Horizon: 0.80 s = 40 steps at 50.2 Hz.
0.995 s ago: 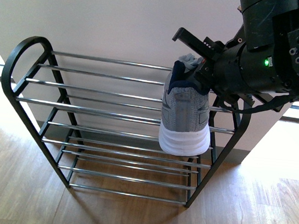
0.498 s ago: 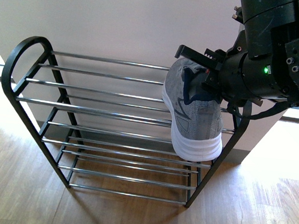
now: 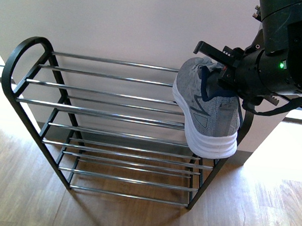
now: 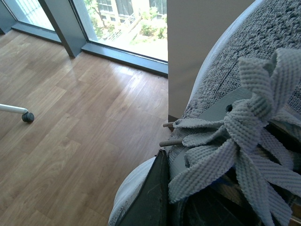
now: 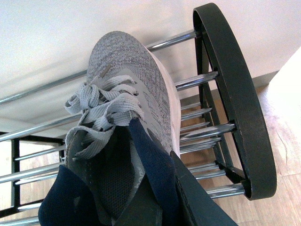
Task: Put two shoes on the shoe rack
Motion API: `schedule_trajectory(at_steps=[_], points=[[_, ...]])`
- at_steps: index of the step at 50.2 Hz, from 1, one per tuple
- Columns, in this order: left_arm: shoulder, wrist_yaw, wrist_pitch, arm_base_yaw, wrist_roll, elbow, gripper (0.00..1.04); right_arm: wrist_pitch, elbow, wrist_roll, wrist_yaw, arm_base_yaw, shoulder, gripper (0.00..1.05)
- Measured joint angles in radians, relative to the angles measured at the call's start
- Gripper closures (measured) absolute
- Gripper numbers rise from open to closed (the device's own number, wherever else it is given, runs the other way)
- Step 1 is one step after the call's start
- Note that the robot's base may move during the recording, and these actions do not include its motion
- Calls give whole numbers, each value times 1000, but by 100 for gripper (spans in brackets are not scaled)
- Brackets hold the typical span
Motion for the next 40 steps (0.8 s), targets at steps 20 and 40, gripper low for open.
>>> schedule_trajectory(at_steps=[20,40], points=[[0,0,0,0,0,0,103,14,5,3,23,0,-8,77],[0,0,0,0,0,0,103,-27,6,-98,16,-20,-167,11]])
